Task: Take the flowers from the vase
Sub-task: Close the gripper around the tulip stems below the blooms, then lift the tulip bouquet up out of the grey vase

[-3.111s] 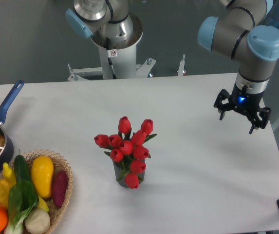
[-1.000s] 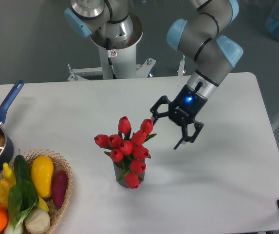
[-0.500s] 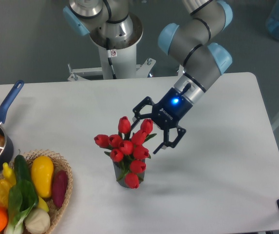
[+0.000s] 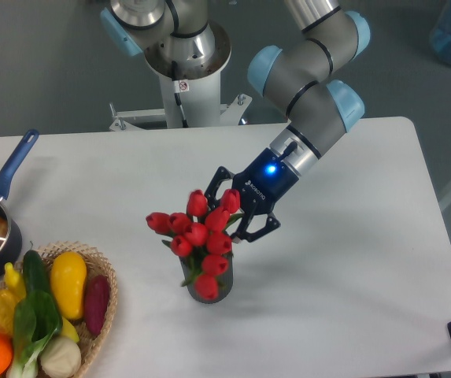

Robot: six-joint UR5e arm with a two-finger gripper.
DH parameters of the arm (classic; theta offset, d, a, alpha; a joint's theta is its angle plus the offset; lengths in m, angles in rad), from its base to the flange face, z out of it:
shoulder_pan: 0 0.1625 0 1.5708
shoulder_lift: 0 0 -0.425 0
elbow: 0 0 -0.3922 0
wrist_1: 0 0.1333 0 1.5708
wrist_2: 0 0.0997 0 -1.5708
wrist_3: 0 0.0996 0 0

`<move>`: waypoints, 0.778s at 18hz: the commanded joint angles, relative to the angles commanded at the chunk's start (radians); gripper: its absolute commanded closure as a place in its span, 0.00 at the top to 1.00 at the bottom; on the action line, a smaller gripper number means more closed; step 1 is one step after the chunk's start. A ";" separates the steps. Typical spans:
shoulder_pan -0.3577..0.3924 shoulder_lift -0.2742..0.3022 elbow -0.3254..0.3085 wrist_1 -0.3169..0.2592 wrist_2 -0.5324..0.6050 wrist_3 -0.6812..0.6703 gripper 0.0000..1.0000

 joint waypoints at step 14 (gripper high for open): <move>0.003 0.040 0.040 -0.003 -0.103 -0.104 0.03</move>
